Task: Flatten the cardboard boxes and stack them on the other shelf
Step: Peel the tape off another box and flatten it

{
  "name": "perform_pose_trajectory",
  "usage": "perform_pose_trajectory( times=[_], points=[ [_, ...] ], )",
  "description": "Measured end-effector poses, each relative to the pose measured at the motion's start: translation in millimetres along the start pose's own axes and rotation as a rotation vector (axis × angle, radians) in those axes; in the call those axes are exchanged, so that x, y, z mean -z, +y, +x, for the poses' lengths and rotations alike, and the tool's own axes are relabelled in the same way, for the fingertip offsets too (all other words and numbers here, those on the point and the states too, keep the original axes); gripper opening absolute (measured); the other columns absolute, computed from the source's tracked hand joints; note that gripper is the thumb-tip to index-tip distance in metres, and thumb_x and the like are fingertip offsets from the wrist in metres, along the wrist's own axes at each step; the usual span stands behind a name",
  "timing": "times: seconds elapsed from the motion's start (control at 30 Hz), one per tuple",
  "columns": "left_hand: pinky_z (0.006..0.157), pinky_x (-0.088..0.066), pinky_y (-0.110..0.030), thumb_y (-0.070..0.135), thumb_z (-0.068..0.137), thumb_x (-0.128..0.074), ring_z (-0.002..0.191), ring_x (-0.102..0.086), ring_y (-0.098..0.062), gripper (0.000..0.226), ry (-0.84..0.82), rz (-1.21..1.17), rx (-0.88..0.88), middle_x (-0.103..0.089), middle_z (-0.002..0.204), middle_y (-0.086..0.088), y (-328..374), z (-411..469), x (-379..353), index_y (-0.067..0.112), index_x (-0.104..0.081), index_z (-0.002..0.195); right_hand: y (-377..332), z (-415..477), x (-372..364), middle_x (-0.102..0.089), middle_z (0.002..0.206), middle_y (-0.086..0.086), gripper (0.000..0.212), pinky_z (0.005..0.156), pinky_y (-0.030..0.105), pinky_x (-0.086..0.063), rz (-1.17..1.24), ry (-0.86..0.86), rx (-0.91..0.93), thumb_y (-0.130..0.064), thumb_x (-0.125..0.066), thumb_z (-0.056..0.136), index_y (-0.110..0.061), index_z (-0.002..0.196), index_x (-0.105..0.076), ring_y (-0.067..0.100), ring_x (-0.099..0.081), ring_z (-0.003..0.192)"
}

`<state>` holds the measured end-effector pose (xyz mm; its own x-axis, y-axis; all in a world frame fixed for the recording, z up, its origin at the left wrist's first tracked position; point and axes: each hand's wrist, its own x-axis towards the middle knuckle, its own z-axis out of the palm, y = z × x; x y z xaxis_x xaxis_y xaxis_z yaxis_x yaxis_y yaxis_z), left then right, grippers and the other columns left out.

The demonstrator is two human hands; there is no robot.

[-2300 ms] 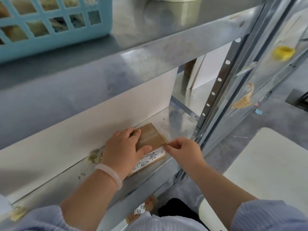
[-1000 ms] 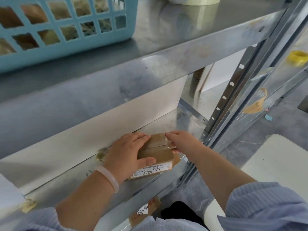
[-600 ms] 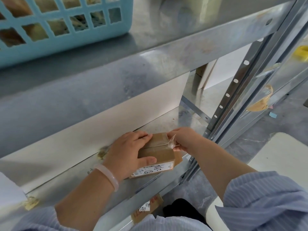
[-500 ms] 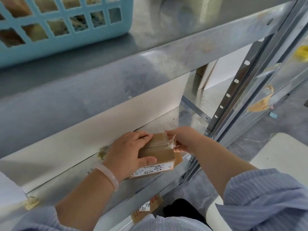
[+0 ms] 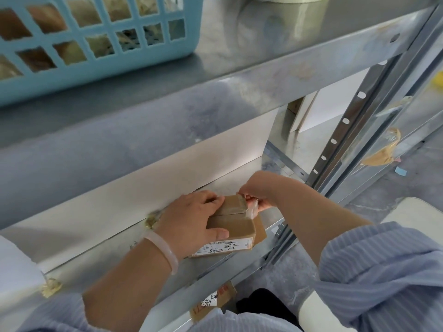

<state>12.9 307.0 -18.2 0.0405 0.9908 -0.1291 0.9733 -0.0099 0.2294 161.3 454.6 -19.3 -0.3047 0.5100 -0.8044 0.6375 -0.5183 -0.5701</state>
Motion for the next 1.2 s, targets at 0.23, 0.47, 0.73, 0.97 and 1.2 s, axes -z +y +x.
perform_pose_trajectory(
  times=[0.23,0.47,0.73,0.97,1.2],
  points=[
    [0.109,-0.025,-0.032,0.071,0.08,-0.048,0.132,-0.029,-0.012,0.081,-0.017,0.007,-0.003,-0.028,0.149,0.018,1,1,0,0.036,-0.024,0.149,-1,0,-1,-0.066,0.085,0.013,0.026,0.08,0.042,-0.058,-0.184,0.035,0.029,-0.024,-0.064,0.09,0.0,0.1,-0.065,0.026,-0.066,0.076],
    [0.109,-0.024,-0.032,0.071,0.08,-0.048,0.133,-0.028,-0.013,0.081,-0.023,0.013,0.004,-0.028,0.149,0.017,2,0,0,0.037,-0.023,0.149,-10,-5,-5,-0.045,0.057,0.005,0.01,0.044,0.025,-0.042,-0.313,0.064,0.066,-0.006,-0.05,0.091,-0.006,0.081,-0.05,0.014,-0.04,0.04],
    [0.109,-0.025,-0.033,0.072,0.078,-0.049,0.129,-0.032,-0.011,0.08,0.011,-0.014,0.066,-0.032,0.145,0.021,4,3,-2,0.039,-0.026,0.148,2,-15,13,-0.069,0.076,-0.002,0.014,0.062,0.019,-0.057,-0.255,0.275,0.499,-0.021,-0.061,0.092,-0.012,0.081,-0.063,0.006,-0.067,0.067],
    [0.11,-0.031,-0.042,0.074,0.079,-0.047,0.125,-0.038,-0.011,0.077,0.067,-0.027,0.108,-0.038,0.139,0.022,8,3,-4,0.038,-0.031,0.146,44,-18,16,-0.072,0.077,-0.012,0.011,0.078,0.023,-0.052,-0.126,0.269,0.726,-0.029,-0.061,0.093,-0.023,0.085,-0.064,0.006,-0.068,0.077],
    [0.108,-0.034,-0.041,0.073,0.078,-0.05,0.123,-0.041,-0.011,0.078,0.072,-0.038,0.098,-0.041,0.136,0.021,8,3,-3,0.037,-0.033,0.145,56,-23,16,-0.066,0.081,0.012,0.01,0.082,0.036,-0.057,0.335,0.095,0.659,-0.014,-0.06,0.094,-0.006,0.089,-0.064,0.022,-0.063,0.076]
  ],
)
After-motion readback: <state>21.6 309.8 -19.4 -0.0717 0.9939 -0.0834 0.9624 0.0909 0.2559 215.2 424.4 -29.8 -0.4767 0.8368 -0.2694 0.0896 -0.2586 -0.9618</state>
